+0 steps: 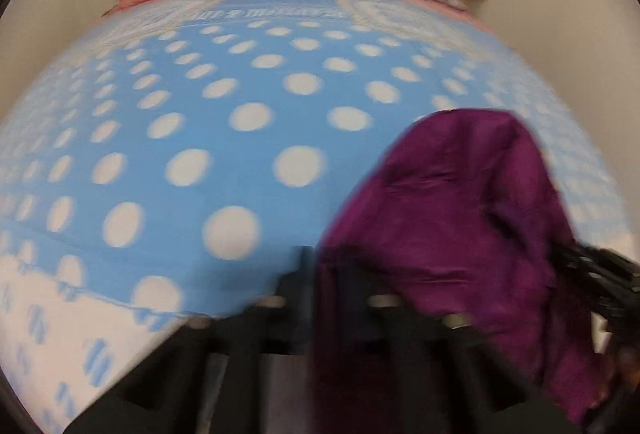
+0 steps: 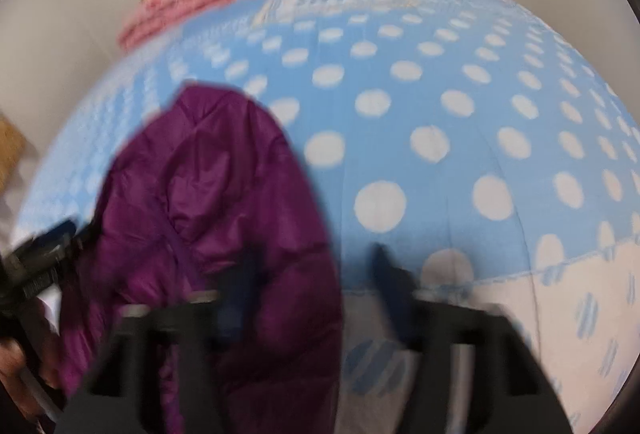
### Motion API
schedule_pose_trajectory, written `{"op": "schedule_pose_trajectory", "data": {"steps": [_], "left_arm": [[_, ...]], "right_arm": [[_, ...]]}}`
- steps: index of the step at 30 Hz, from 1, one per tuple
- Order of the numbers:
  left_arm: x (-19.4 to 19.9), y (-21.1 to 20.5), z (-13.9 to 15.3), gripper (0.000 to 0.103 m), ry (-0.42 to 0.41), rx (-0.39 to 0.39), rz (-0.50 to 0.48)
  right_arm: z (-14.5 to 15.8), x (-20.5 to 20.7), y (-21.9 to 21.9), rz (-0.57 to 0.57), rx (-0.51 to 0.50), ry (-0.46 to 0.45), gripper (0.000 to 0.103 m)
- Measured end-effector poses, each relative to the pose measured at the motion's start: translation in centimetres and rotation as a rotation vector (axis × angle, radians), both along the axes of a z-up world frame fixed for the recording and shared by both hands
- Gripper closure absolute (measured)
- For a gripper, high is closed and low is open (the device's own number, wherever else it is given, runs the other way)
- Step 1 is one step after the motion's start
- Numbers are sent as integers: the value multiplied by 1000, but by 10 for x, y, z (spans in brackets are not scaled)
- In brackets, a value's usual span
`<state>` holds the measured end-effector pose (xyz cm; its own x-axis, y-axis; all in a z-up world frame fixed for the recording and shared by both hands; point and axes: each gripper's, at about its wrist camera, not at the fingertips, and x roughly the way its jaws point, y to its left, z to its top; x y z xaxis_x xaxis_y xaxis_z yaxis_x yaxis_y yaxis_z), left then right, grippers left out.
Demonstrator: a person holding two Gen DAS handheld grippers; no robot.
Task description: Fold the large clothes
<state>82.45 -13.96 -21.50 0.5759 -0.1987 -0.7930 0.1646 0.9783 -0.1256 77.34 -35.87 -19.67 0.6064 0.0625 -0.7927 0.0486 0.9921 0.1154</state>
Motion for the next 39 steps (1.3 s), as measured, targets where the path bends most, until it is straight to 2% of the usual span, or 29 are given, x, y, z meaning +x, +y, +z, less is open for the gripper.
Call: {"op": "schedule_pose_trajectory", "data": {"steps": [1,3,5,8,12,17,19,25,30,34,35,36,37,38,39], "left_arm": [[-5,-4,7,99,-39,32,-11],[-17,-7,23,100,-107,63,-29],[-30,-5,40,100,-148,51,-45],[-52,-3,63,100,-220,71,-63],[-87,4,85,100,-311,71,-66],[-152,20,101,100,-471,40,-86],[-171,27,104,100,-503,35,-95],[-233,48,108,101,-554,-21,-113],[-271,56,97,101,-530,-74,-140],[-278,50,81,101,-487,-23,-124],[-277,51,77,101,-459,-21,-117],[-278,53,73,100,-431,-36,-117],[-278,58,71,100,-405,-58,-108],[-277,63,68,99,-384,-70,-97],[-275,67,66,94,-355,-80,-87]], "right_arm": [[1,-3,1,14,11,1,94],[12,-12,1,11,-22,-29,95],[29,-28,-5,3,2,-74,96],[57,-58,-3,16,-21,-142,96],[81,-97,1,37,-30,-228,96],[94,-136,12,58,-33,-325,96],[96,-158,14,69,-23,-349,96],[96,-196,9,95,14,-358,96],[94,-230,2,108,48,-355,97],[80,-237,4,139,41,-309,95],[78,-240,3,152,55,-297,92],[74,-240,2,165,68,-277,78],[73,-241,1,162,61,-274,36],[73,-243,1,166,61,-277,15],[73,-245,1,166,65,-283,4]]}}
